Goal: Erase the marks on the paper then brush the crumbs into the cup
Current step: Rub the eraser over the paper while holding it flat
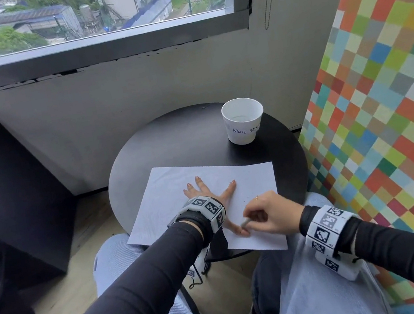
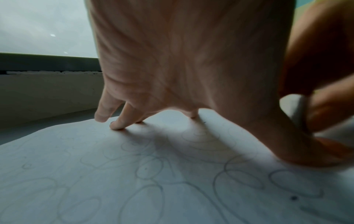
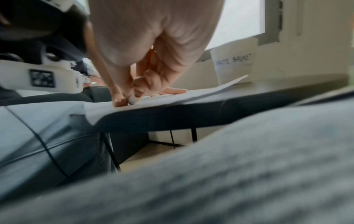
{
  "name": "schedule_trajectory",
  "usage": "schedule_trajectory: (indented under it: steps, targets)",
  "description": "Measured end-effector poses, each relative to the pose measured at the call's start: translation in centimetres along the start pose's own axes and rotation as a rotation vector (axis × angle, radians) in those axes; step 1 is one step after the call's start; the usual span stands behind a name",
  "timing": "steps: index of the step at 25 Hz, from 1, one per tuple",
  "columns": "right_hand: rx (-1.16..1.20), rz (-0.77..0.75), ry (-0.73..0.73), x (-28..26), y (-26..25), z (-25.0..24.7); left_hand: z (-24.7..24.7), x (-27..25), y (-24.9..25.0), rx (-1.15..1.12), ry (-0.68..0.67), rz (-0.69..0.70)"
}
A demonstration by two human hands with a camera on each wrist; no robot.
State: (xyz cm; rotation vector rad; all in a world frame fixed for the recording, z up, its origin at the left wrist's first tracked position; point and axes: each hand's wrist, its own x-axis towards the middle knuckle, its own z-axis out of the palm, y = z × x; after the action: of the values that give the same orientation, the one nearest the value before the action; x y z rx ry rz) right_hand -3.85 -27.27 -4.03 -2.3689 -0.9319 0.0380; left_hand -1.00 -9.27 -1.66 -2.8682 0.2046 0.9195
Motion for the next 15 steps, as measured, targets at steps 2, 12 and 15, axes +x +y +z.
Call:
schedule_trajectory:
  steps: [2,12,15]
  targets:
    - [0.002,0.026,0.027,0.1,0.3,-0.1,-0.1,0.0,0.0,0.005,0.004,0.002]
    - [-0.061,0.079,0.142,0.5,0.8,-0.4,-0.2,-0.4,0.0,0.009,0.007,0.003]
    - [-0.029,-0.009,0.013,0.2,-0.1,0.4,-0.2,-0.3,0.0,0.002,0.006,0.005]
